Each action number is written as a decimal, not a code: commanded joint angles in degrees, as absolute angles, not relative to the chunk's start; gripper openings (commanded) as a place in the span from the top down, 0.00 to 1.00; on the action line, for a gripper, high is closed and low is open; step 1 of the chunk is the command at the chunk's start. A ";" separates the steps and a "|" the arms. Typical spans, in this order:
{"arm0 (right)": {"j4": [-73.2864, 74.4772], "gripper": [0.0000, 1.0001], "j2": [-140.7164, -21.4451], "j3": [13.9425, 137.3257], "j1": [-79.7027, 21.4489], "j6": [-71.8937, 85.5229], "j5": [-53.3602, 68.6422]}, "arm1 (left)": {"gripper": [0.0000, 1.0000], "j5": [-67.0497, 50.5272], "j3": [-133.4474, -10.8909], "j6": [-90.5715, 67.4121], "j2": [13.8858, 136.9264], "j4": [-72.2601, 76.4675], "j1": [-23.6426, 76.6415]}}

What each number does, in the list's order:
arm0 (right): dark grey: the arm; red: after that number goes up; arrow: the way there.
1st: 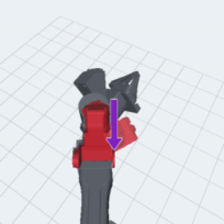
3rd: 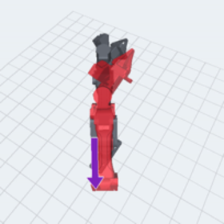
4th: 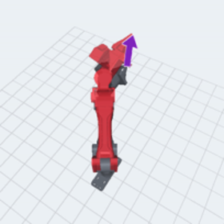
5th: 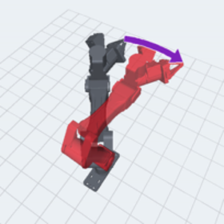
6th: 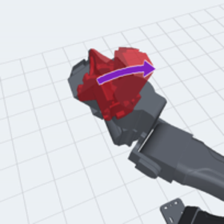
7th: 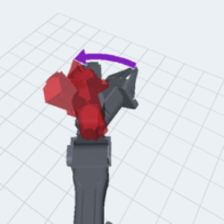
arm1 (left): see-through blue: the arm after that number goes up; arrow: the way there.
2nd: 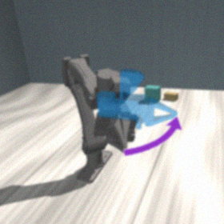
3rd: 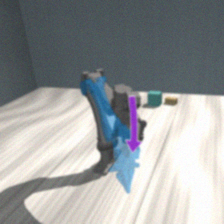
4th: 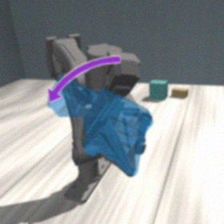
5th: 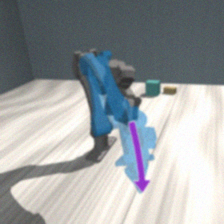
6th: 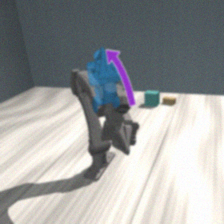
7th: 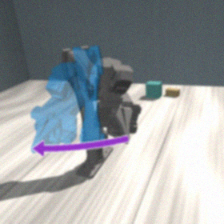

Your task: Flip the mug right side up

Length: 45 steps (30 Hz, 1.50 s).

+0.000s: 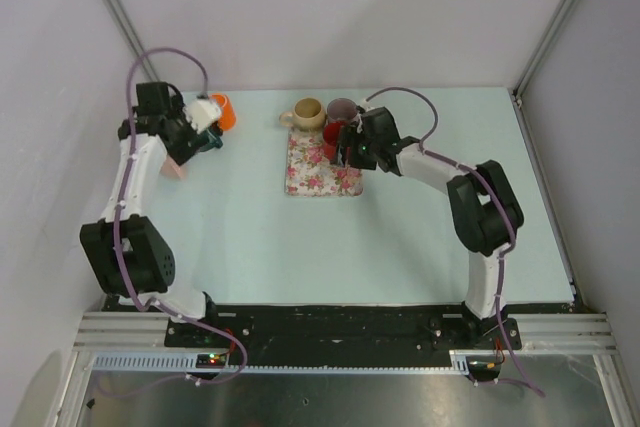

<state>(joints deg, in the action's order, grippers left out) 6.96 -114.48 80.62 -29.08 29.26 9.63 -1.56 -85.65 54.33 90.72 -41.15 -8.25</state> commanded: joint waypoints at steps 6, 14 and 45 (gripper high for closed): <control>16.28 0.02 -104.04 79.31 -32.63 16.22 15.78 | 0.19 8.23 -72.17 108.90 91.60 -43.33 -7.31; 21.62 0.01 -100.08 78.36 -34.69 15.64 12.66 | 0.21 8.05 -73.67 125.30 100.22 -40.55 -9.68; 13.67 0.01 -97.73 76.23 -29.87 22.45 26.17 | 1.00 0.52 -66.28 143.49 106.26 -14.83 -13.67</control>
<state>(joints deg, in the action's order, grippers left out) 16.64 -100.53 76.20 -30.00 21.58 23.55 3.05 -67.16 113.58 108.42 -17.26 -13.65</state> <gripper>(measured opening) 0.993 0.144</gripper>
